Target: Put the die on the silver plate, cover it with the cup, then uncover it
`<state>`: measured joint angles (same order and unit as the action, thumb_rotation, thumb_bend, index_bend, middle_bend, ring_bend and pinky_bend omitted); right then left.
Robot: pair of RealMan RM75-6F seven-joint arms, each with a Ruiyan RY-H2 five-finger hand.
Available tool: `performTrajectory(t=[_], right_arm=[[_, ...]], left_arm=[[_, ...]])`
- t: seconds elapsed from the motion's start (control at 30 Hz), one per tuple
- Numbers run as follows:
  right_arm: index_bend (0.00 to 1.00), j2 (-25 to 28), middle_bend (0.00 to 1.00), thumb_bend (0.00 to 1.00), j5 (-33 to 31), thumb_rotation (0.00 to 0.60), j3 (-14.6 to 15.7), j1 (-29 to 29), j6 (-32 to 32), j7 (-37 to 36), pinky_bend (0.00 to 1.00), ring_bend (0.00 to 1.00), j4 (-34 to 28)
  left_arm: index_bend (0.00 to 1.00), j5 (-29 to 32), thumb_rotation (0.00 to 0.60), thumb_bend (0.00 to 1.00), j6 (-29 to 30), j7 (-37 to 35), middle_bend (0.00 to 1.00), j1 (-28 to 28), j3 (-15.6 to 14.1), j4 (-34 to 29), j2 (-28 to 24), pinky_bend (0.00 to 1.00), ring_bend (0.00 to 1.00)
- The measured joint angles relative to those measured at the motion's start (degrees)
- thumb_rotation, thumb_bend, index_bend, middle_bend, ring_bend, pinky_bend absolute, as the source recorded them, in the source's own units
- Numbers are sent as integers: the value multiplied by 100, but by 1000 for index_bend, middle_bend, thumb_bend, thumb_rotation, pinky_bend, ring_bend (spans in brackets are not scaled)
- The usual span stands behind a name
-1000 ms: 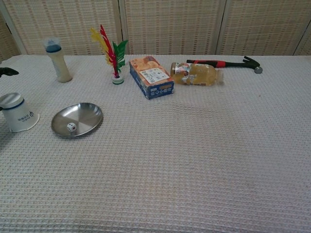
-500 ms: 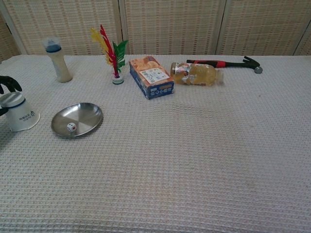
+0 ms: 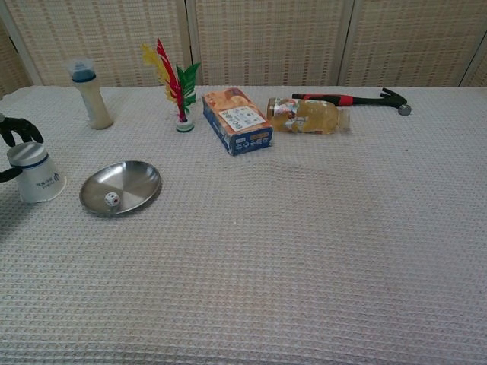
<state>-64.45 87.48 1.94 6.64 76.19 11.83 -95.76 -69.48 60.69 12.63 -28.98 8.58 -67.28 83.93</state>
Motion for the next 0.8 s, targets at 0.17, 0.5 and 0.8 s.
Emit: performTrajectory(t=[0.17, 0.5, 0.8], right_arm=[[0, -10, 0, 180, -23, 600, -7, 11, -20, 0, 0, 0, 14], [0, -28, 0, 180, -60, 600, -9, 34, -71, 0, 0, 0, 33], [0, -27, 0, 180, -39, 600, 2, 28, -48, -6, 0, 0, 30]], left_arm=[[373, 42, 600, 371, -67, -7, 359, -30, 14, 30, 7, 695, 347], [512, -36, 600, 444, 19, -434, 624, 8, 51, 121, 26, 721, 516], [585, -185, 600, 484, 244, -1070, 733, 100, 128, 47, -52, 746, 589]])
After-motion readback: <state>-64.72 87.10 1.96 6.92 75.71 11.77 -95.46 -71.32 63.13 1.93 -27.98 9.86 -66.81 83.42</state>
